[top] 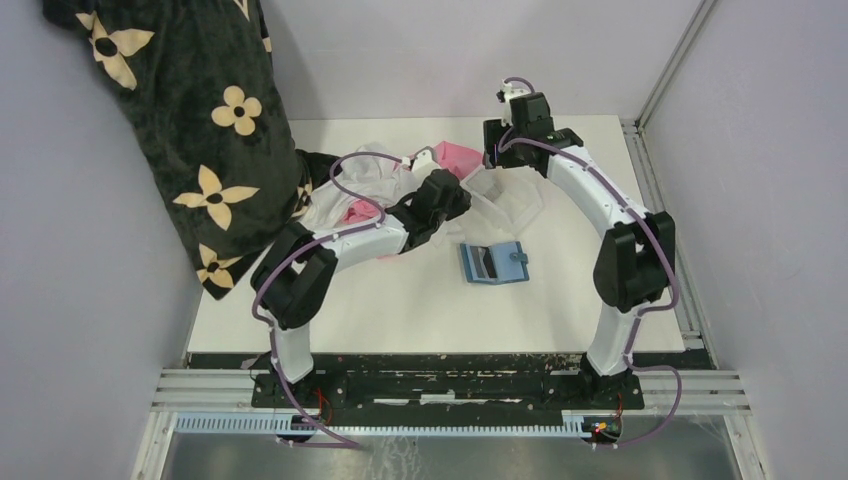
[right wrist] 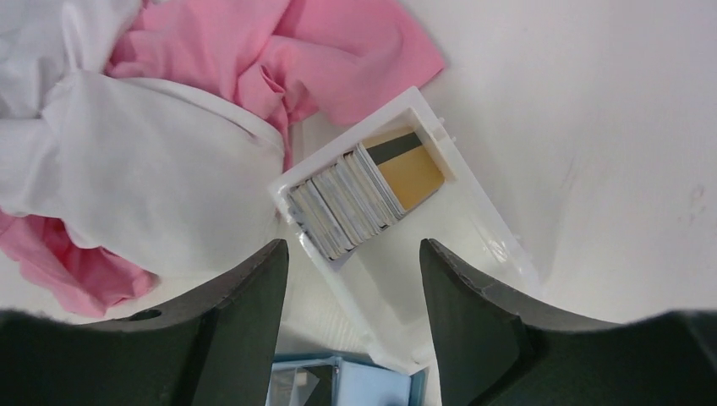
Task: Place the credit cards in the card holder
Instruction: Pick up the credit card from the storage box.
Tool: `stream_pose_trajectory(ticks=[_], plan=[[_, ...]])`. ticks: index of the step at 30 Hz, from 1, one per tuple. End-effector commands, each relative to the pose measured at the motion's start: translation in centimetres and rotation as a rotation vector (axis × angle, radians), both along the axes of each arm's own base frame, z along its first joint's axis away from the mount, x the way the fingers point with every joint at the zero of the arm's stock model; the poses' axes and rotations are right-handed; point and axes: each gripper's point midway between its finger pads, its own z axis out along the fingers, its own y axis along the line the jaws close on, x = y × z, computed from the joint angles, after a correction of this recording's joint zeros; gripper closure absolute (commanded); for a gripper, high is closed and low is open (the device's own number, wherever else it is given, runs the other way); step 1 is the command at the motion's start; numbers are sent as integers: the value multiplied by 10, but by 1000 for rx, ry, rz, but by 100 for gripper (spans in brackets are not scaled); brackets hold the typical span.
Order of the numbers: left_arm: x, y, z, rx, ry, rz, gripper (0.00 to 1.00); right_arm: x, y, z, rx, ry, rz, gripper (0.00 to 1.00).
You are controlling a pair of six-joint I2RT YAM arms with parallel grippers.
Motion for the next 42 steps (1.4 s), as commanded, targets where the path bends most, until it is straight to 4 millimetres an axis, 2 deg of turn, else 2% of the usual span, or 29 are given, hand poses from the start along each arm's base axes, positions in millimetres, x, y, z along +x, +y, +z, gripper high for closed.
stream_pose_trajectory(ticks=[1,10,30,37,42], plan=[[17,-20,6,-38,-17,-55,69,12,4,-14,22,48,68,35],[27,-23,-20,-41,25,-55,69,28,6,-37,44,99,109,36],[47,-24,-49,-53,65,-44,70,58,6,-76,65,163,142,36],[53,-24,-58,-58,78,-36,70,58,8,-101,102,225,170,38],[58,-25,-60,-61,81,-29,70,48,10,-119,137,277,186,41]])
